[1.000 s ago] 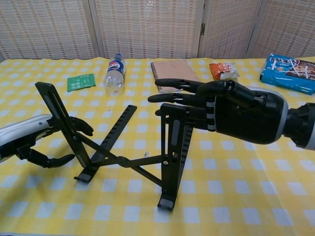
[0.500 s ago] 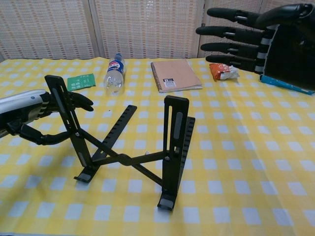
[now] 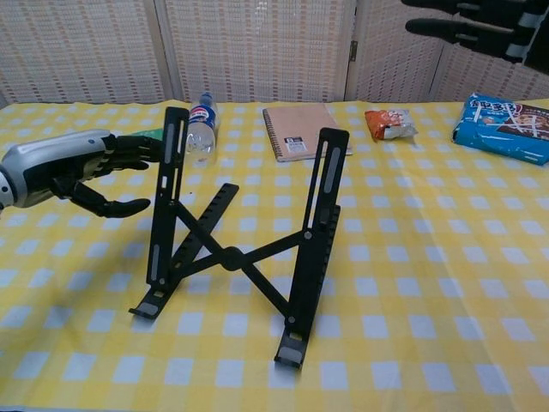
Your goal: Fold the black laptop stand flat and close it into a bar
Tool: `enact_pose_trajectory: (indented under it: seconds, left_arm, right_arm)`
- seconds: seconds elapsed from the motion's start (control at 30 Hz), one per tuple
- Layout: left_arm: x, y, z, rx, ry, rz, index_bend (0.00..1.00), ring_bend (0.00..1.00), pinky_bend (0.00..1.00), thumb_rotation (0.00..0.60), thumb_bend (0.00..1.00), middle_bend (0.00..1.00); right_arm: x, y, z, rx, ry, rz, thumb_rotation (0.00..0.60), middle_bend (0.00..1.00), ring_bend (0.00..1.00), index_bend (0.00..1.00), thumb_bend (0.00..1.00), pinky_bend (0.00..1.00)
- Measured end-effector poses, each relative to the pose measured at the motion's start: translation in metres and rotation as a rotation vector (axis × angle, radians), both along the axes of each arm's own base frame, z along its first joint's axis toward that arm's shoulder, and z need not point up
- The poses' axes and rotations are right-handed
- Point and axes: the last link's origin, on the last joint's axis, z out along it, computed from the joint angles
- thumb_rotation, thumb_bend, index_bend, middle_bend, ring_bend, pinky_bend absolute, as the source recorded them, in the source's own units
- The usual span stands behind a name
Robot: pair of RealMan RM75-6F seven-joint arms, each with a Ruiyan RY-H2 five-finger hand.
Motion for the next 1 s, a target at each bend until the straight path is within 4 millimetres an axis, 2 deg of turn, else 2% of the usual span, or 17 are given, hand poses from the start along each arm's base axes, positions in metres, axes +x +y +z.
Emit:
enact_pose_trajectory:
  seconds: [0.17,0.27,0.37,0.47,0.57,0.67,0.77,0.9,1.0]
  left_arm:
    - [-0.001,0.005,0.013,0.050,0.033,-0.019,0.22,0.04,0.00,0.600,0.43,0.17]
    - [-0.005,0.008,0.018,0.080,0.088,-0.041,0.22,0.04,0.00,0.600,0.43,0.17]
    - [-0.010,0.012,0.020,0.123,0.175,-0.079,0.22,0.04,0.00,0.600,0.43,0.17]
    - [-0.013,0.019,0.021,0.170,0.278,-0.128,0.21,0.04,0.00,0.600,0.43,0.17]
    - [-0.014,0.029,0.020,0.214,0.386,-0.182,0.19,0.04,0.00,0.600,0.36,0.16]
    - [-0.015,0.041,0.015,0.254,0.473,-0.229,0.16,0.04,0.00,0.600,0.29,0.15]
    - [-0.015,0.053,0.007,0.284,0.539,-0.269,0.12,0.04,0.00,0.600,0.23,0.12]
    - [-0.012,0.067,-0.006,0.324,0.615,-0.332,0.08,0.02,0.00,0.600,0.18,0.08]
    - [-0.007,0.077,-0.017,0.348,0.657,-0.376,0.05,0.00,0.00,0.600,0.16,0.05]
  right_arm:
    - [0.004,0.007,0.009,-0.085,0.050,0.030,0.285,0.11,0.09,0.00,0.80,0.00]
    - [0.004,0.010,0.005,-0.115,0.133,0.046,0.337,0.11,0.10,0.00,0.80,0.00]
    - [0.003,0.011,-0.005,-0.134,0.243,0.071,0.363,0.11,0.12,0.00,0.80,0.00]
    - [0.004,0.012,-0.015,-0.164,0.349,0.103,0.453,0.16,0.16,0.00,0.80,0.00]
    - [0.004,0.012,-0.024,-0.202,0.450,0.131,0.533,0.21,0.20,0.00,0.80,0.00]
    - [0.004,0.011,-0.035,-0.241,0.558,0.164,0.593,0.27,0.25,0.05,0.75,0.01]
    - [0.004,0.010,-0.046,-0.286,0.673,0.204,0.600,0.34,0.34,0.17,0.70,0.14]
    - [0.005,0.009,-0.062,-0.343,0.813,0.254,0.600,0.51,0.54,0.37,0.58,0.45]
    - [0.008,0.007,-0.078,-0.380,0.896,0.289,0.600,0.62,0.66,0.49,0.53,0.60]
